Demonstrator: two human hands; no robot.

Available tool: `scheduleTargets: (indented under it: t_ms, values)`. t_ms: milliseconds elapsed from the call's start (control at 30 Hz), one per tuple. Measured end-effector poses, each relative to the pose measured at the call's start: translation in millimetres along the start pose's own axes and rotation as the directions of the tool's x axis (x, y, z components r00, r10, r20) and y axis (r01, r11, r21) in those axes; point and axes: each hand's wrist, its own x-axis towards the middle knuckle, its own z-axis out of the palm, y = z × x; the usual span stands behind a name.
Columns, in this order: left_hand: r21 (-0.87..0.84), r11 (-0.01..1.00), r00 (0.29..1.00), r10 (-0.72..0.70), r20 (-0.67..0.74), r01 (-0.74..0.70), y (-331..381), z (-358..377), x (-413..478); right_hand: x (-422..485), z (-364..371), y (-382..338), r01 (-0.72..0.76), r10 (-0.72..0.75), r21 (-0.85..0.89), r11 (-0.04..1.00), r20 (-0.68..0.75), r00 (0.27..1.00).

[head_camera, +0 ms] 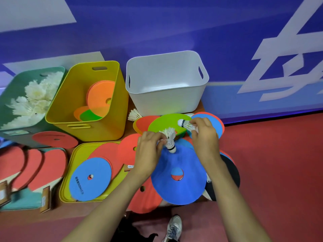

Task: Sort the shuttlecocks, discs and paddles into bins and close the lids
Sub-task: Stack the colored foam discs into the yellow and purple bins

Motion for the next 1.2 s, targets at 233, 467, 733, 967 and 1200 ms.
scheduleTargets:
  t_ms: [233,467,733,967,1200]
  values:
    - [-0.106,0.993,0.979,-0.077,-0.190,0.058,-41.4,-66.5,-1.7,1.7,28.4,-81.5,0.226,-0.225,0.260,0.939,-0.034,0.974]
    - [-0.229,0.964,0.855,-0.228,-0.465,0.133,-127.7,-190.3,-1.5,20.2,111.6,-208.2,0.338,-0.364,0.472,0.814,-0.038,0.931]
    - [-0.216,0.948,0.763,-0.316,-0.564,0.233,-287.6,-322.2,35.8,50.3,239.0,-355.8,0.398,-0.459,0.464,0.791,0.021,0.888]
    - [0.030,0.950,0.857,-0.266,-0.441,0.310,-389.5,-358.5,75.4,95.3,319.8,-409.7,0.434,-0.444,0.099,0.896,0.271,0.854]
    - [0.144,0.984,0.936,-0.049,-0.349,0.105,-414.1,-353.5,130.0,109.2,349.7,-430.7,0.534,-0.351,-0.384,0.754,0.451,0.820]
